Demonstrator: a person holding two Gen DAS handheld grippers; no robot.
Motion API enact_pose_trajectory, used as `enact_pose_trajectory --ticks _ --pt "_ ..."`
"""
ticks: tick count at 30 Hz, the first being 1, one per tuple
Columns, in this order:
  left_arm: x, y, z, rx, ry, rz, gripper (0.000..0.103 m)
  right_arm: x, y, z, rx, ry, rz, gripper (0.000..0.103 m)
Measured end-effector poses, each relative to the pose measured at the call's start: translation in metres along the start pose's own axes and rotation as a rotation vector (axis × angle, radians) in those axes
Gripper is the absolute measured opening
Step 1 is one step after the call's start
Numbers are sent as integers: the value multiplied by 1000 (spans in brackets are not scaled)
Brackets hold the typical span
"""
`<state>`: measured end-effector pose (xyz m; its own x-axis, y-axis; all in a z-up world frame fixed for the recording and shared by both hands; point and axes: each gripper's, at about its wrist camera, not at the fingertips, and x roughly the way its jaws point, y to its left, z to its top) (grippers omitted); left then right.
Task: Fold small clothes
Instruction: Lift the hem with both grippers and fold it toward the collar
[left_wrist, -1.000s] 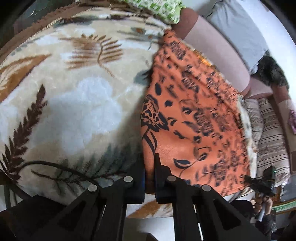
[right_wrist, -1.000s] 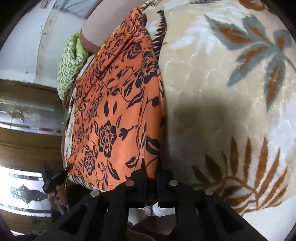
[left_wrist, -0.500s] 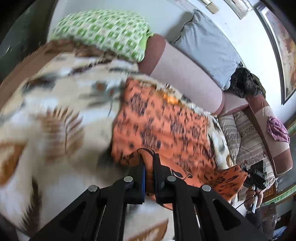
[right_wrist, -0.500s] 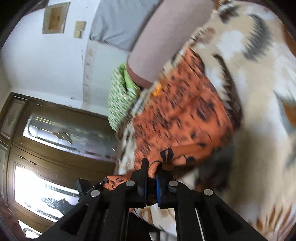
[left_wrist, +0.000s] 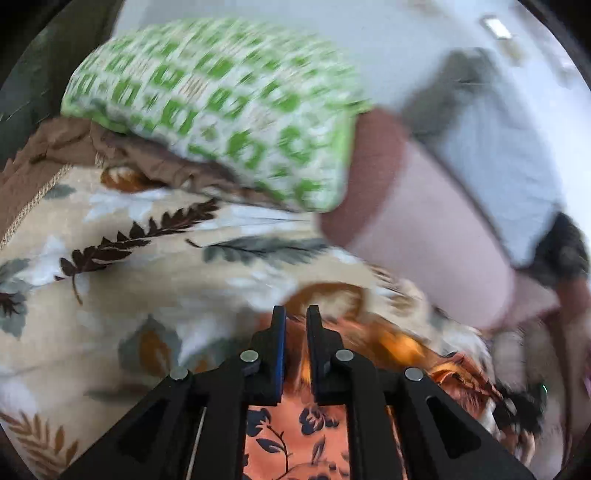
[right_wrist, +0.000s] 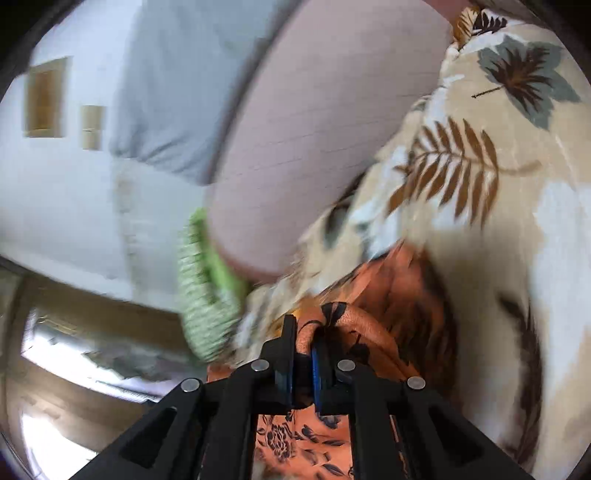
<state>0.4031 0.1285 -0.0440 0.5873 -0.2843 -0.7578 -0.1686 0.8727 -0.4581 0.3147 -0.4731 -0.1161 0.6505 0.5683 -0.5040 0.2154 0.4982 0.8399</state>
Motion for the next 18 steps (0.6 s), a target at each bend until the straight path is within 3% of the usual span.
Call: enact_pose_trajectory --ticks 1,3,4,5,6,7,9,14,18 --pt "13 6 0 -37 21 35 49 15 -7 4 32 34 -48 15" --pt "23 18 -1 -85 28 70 56 23 -11 9 2 33 -103 37" --pt "19 23 -3 -82 1 70 59 15 -10 10 -11 -12 -73 48" --pt "14 26 -4 -71 -17 77 62 10 -11 11 -6 -38 -51 82" --pt "9 29 -6 -58 -31 92 65 -1 -11 12 6 -79 -48 99" --pt "3 32 -8 -47 -39 102 66 -14 -11 11 7 -126 -67 99" --pt "-9 38 -18 -14 -15 76 66 -29 -9 5 -28 -135 -84 99" --pt "-24 34 -69 117 104 -33 66 -43 -18 -38 -157 19 -155 99" --pt "0 23 -102 182 178 -16 66 -25 -40 -66 -171 130 -217 98"
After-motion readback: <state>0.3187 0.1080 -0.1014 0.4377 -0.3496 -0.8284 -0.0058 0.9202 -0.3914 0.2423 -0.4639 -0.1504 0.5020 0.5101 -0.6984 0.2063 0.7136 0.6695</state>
